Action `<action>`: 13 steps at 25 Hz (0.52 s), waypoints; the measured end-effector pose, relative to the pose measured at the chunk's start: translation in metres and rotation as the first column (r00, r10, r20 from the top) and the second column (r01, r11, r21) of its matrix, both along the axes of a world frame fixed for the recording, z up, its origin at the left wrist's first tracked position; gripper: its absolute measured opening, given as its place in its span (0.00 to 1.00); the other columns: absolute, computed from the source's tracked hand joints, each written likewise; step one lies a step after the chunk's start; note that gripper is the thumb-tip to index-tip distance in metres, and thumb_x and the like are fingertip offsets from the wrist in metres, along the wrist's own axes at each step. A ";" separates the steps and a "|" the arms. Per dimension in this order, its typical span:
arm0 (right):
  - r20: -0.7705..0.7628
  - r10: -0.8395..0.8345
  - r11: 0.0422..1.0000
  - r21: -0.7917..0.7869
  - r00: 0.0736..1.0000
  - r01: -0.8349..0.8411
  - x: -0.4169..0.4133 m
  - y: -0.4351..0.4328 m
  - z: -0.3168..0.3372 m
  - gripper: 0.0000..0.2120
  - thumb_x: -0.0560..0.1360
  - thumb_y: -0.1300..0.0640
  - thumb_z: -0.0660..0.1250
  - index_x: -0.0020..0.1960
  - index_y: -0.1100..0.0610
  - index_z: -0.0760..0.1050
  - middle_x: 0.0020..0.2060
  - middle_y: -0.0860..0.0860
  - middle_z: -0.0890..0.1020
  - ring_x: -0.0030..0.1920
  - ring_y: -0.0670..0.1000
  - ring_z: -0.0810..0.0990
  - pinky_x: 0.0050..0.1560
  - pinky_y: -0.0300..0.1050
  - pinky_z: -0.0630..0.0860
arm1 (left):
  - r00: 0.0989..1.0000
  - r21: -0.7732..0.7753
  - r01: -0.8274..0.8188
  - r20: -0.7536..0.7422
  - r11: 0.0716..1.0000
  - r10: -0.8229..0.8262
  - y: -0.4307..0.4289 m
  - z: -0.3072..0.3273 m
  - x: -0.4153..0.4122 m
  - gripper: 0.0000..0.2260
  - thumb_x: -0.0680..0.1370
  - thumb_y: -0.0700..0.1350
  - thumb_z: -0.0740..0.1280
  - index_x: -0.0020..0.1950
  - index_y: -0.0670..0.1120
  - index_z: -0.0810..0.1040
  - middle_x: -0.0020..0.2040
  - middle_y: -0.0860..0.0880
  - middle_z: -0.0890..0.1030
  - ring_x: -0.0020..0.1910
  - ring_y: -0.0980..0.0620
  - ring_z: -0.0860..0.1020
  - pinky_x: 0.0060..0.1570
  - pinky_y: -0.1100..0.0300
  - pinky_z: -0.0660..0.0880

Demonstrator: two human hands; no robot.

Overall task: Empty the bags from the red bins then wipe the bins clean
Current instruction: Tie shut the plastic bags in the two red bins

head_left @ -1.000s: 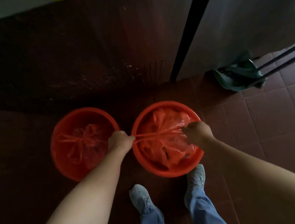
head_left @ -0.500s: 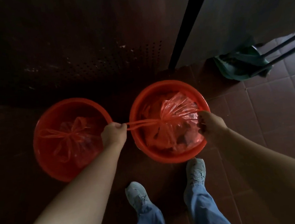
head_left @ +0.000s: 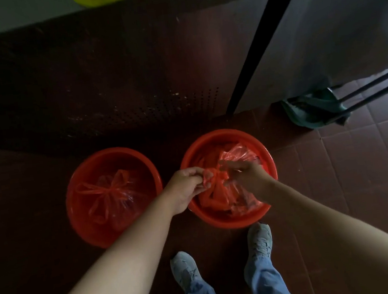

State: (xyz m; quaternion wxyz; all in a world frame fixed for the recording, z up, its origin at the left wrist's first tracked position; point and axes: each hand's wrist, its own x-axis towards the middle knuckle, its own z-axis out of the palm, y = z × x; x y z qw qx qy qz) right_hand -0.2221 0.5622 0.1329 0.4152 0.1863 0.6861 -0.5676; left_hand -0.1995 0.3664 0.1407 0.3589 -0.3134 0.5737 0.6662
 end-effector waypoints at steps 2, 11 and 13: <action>-0.044 0.187 0.977 0.110 0.981 -0.181 0.001 -0.006 0.003 0.23 0.80 0.70 0.63 0.69 0.49 0.76 0.41 0.48 0.86 0.37 0.41 0.85 0.41 0.31 0.77 | 0.998 -0.001 0.031 0.062 1.000 -0.031 0.004 -0.004 0.000 0.08 0.79 0.32 0.67 0.57 0.39 0.81 0.47 0.46 0.84 0.44 0.54 0.82 0.51 0.62 0.81; -0.186 0.597 0.790 0.304 0.780 -0.532 -0.004 -0.022 -0.008 0.20 0.77 0.61 0.71 0.67 0.50 0.77 0.53 0.47 0.83 0.50 0.46 0.81 0.45 0.30 0.73 | 0.991 -0.175 0.129 0.053 0.976 -0.122 0.020 -0.015 -0.002 0.06 0.78 0.39 0.70 0.41 0.44 0.80 0.32 0.48 0.77 0.34 0.53 0.76 0.47 0.54 0.79; -0.192 0.641 0.747 0.379 0.743 -0.546 -0.002 -0.019 -0.013 0.13 0.77 0.55 0.72 0.62 0.51 0.79 0.53 0.45 0.81 0.52 0.47 0.80 0.47 0.39 0.74 | 0.973 -0.343 0.224 0.021 0.912 -0.231 0.016 -0.019 -0.003 0.08 0.77 0.38 0.69 0.38 0.45 0.80 0.34 0.47 0.80 0.37 0.50 0.79 0.52 0.48 0.81</action>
